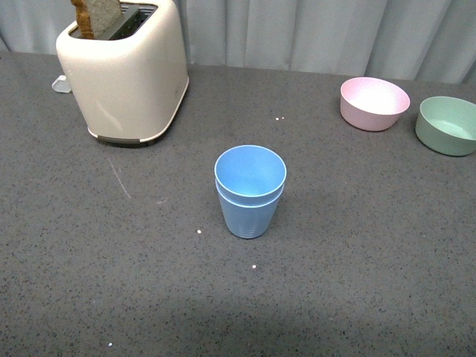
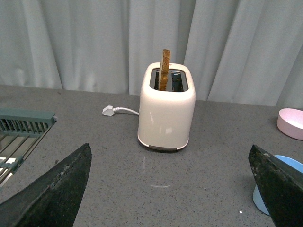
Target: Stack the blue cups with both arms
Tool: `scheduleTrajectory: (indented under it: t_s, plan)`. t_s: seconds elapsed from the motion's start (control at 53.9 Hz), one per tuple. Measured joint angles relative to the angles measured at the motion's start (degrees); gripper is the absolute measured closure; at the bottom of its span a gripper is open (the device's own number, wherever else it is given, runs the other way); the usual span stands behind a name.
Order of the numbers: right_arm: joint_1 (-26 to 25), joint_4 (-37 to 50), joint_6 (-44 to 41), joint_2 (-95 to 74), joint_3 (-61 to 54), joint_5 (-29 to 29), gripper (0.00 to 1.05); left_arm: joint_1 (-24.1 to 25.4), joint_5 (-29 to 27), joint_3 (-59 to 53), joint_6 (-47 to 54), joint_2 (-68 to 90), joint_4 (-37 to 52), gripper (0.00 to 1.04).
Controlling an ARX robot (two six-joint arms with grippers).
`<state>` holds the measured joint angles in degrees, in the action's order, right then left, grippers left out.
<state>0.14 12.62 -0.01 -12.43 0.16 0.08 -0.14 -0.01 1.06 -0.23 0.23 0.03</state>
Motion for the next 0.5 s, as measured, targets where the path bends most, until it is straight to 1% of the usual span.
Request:
scheduleTrajectory:
  t_s: [0.223,0.297,0.334,0.446,0.464,0.483,0.501]
  plan:
    - [0.0,-2.8,0.0,2.8,0.0,0.0,1.04,0.0,0.0,0.0,0.0,0.0,0.0,0.07]
    - [0.0,-10.0,0.0,8.1,0.0,0.0,1.04,0.0,0.0,0.0,0.0,0.0,0.0,0.07]
    - [0.0,-11.9,0.0,10.0,0.0,-0.1,1.04,0.0,0.0,0.0,0.0,0.0,0.0,0.07]
    - [0.0,-12.5,0.0,12.1,0.0,-0.2,1.04,0.0,0.0,0.0,0.0,0.0,0.0,0.07]
    - [0.0,-12.5,-0.1,12.1,0.0,-0.2,1.03,0.0,0.0,0.0,0.0,0.0,0.0,0.07]
    - [0.0,-12.5,0.0,12.1,0.0,-0.2,1.00,0.0,0.0,0.0,0.0,0.0,0.0,0.07]
    - [0.0,-12.5,0.0,12.1,0.0,-0.2,0.95,0.0,0.0,0.0,0.0,0.0,0.0,0.07]
